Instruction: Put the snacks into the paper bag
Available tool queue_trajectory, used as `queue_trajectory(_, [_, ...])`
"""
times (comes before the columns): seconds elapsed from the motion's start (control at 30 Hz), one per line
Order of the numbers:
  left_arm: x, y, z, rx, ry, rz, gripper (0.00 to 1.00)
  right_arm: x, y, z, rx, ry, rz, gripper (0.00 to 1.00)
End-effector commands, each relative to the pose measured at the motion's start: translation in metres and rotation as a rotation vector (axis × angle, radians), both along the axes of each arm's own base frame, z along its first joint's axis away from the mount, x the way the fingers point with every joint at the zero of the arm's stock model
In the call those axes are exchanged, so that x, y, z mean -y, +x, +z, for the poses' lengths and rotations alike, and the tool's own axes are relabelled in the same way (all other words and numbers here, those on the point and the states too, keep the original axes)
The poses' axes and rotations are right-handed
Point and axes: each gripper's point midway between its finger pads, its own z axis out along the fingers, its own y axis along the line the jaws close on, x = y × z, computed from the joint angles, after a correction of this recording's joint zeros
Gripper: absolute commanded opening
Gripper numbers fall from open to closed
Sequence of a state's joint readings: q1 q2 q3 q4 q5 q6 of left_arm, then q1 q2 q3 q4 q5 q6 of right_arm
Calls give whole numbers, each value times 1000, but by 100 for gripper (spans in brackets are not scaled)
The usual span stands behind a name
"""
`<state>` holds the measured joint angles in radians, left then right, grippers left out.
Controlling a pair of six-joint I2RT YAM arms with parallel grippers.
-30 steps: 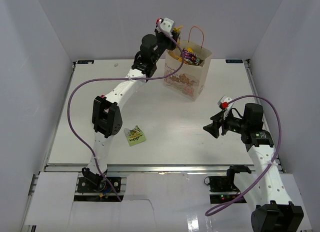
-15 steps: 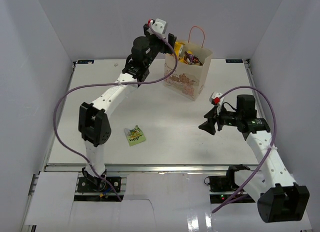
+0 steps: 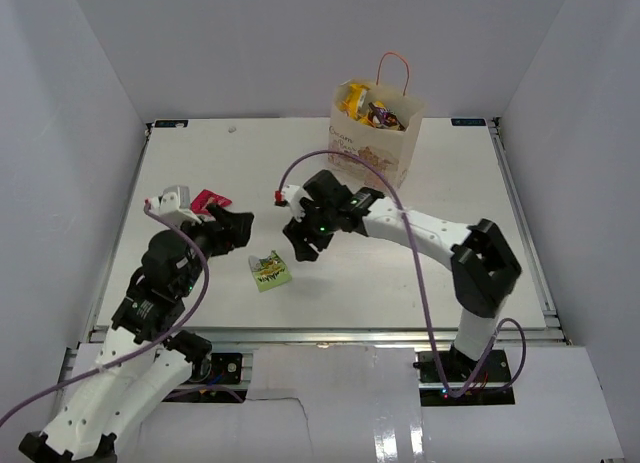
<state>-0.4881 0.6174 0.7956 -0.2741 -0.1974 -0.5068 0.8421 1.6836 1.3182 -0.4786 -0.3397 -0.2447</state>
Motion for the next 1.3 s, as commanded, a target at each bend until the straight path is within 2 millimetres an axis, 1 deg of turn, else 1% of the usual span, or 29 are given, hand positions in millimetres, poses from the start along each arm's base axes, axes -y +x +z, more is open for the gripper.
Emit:
queue_trajectory(0.0, [-32, -41, -89, -346, -147, 172, 93, -58, 17, -3, -104, -2, -279, 66])
queue_trajectory(0.03, [-38, -51, -105, -393, -157, 197, 93, -68, 14, -9, -136, -11, -281, 67])
queue_trajectory(0.07, [-40, -57, -105, -395, -205, 209, 93, -78, 11, -13, -169, -13, -287, 67])
queue_trajectory(0.1, [-44, -64, -99, -368, -237, 210, 93, -96, 8, -19, -182, -17, -265, 68])
queue_trajectory(0.13, [-48, -70, -105, -390, -236, 222, 93, -102, 7, -25, -185, -27, -264, 70])
queue_trajectory(0.17, [-52, -73, -102, -390, -263, 239, 93, -109, 6, -29, -181, -28, -265, 71])
queue_trajectory(0.2, [-55, -80, -106, -406, -259, 244, 93, -116, 8, -38, -182, -38, -269, 72])
queue_trajectory(0.27, [-56, -84, -105, -420, -273, 248, 94, -121, 13, -46, -173, -43, -290, 73])
queue_trajectory(0.3, [-57, -88, -110, -446, -266, 254, 94, -122, 13, -54, -189, -51, -297, 74])
queue_trajectory(0.33, [-58, -89, -112, -455, -267, 256, 94, -125, 13, -55, -187, -48, -302, 74])
queue_trajectory(0.43, [-58, -92, -115, -470, -271, 259, 94, -126, 14, -69, -166, -80, -322, 74])
queue_trajectory(0.53, [-59, -90, -114, -470, -271, 271, 94, -123, 17, -82, -136, -111, -332, 73])
queue_trajectory(0.57, [-59, -89, -114, -472, -269, 275, 94, -122, 20, -87, -113, -122, -341, 73])
queue_trajectory(0.63, [-59, -87, -114, -476, -263, 279, 95, -121, 22, -92, -85, -140, -335, 73])
queue_trajectory(0.67, [-58, -86, -114, -478, -260, 280, 95, -117, 27, -98, -56, -161, -354, 73])
queue_trajectory(0.73, [-57, -84, -113, -479, -256, 274, 95, -116, 30, -100, -23, -173, -349, 72])
queue_trajectory(0.83, [-55, -82, -114, -480, -254, 271, 95, -110, 33, -111, 25, -212, -355, 70])
queue_trajectory(0.87, [-54, -81, -114, -477, -254, 270, 95, -105, 35, -119, 38, -237, -362, 68])
queue_trajectory(0.93, [-55, -81, -113, -471, -254, 269, 95, -99, 35, -127, 53, -261, -364, 59])
queue_trajectory(0.97, [-55, -81, -113, -469, -252, 269, 95, -92, 36, -135, 67, -289, -366, 54])
queue_trajectory(1.0, [-56, -81, -113, -467, -251, 270, 95, -89, 36, -137, 72, -299, -365, 44])
queue_trajectory(1.07, [-56, -81, -114, -468, -250, 272, 95, -84, 36, -139, 89, -310, -354, 35])
queue_trajectory(1.1, [-56, -81, -114, -464, -254, 271, 95, -78, 33, -145, 87, -327, -349, 26])
queue_trajectory(1.17, [-55, -81, -117, -467, -260, 268, 95, -76, 32, -141, 101, -317, -330, 17])
queue_trajectory(1.2, [-54, -81, -118, -468, -262, 267, 95, -70, 29, -145, 103, -332, -321, 10])
queue_trajectory(1.27, [-53, -80, -120, -469, -263, 264, 95, -71, 29, -135, 118, -302, -300, 8])
